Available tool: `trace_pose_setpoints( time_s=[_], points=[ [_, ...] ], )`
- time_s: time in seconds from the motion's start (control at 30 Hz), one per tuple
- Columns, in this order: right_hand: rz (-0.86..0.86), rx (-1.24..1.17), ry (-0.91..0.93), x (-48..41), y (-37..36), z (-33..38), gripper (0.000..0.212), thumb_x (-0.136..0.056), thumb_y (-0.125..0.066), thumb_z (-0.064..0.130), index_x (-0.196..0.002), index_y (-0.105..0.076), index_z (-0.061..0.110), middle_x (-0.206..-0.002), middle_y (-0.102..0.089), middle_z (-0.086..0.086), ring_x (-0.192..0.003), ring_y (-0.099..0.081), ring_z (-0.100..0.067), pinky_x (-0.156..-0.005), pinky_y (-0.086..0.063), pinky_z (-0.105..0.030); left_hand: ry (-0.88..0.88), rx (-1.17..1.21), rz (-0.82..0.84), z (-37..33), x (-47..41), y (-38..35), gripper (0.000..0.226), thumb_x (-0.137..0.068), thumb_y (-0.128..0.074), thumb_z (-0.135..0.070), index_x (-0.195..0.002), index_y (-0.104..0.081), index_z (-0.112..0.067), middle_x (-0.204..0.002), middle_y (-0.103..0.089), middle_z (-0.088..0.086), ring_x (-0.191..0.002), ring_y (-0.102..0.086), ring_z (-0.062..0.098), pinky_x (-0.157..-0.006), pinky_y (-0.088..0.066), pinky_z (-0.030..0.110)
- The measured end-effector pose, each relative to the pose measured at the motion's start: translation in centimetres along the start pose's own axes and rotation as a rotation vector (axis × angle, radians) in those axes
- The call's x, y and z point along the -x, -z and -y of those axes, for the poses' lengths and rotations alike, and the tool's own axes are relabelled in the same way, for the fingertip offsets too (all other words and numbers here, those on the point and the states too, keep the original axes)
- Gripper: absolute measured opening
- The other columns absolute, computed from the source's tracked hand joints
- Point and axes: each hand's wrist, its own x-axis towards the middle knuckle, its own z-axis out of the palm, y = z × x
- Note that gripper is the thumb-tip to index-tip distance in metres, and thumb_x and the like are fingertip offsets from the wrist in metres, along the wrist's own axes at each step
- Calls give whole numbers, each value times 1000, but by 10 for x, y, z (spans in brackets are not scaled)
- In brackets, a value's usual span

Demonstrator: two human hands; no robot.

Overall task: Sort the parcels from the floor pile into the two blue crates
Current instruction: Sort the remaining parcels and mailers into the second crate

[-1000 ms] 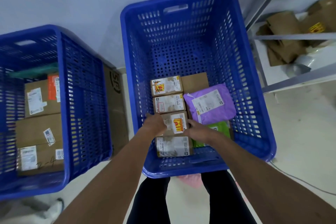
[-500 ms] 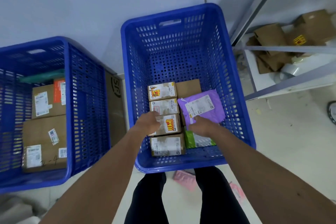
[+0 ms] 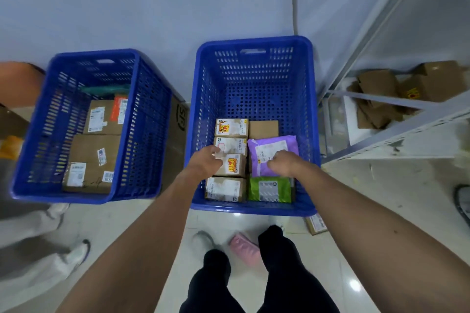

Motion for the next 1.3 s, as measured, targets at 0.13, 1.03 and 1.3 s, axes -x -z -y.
trace_pose_setpoints(
  time_s=[0.13, 1.03, 1.3],
  points=[
    [-55, 11, 12, 21, -8, -3, 36, -95, -47, 32, -118, -61, 9, -119, -62, -14, -100, -58, -30, -82, -44, -31, 11, -4, -29, 10, 25, 3, 49, -93, -55, -20, -142, -51, -25, -125, -62, 8, -81, -64, 22, -61, -49, 28],
    [-238, 157, -66, 218, -272, -94, 38, -100, -35, 29, -108, -64, 6, -109, -65, -18, -103, -61, -36, -86, -48, -39, -110, 96, 1, 216, 225, -122, 26, -93, -60, -28, -116, -68, -19, -116, -69, 9, -104, -64, 25, -91, -52, 33],
    [-194, 66, -119, 159, -334, -162, 34, -99, -40, 24, -114, -64, 6, -119, -63, -15, -112, -59, -36, -92, -45, -35, 7, 102, 51, 251, 177, -219, 21, -93, -56, -26, -108, -72, -23, -110, -71, 5, -93, -64, 22, -87, -52, 27]
  ],
)
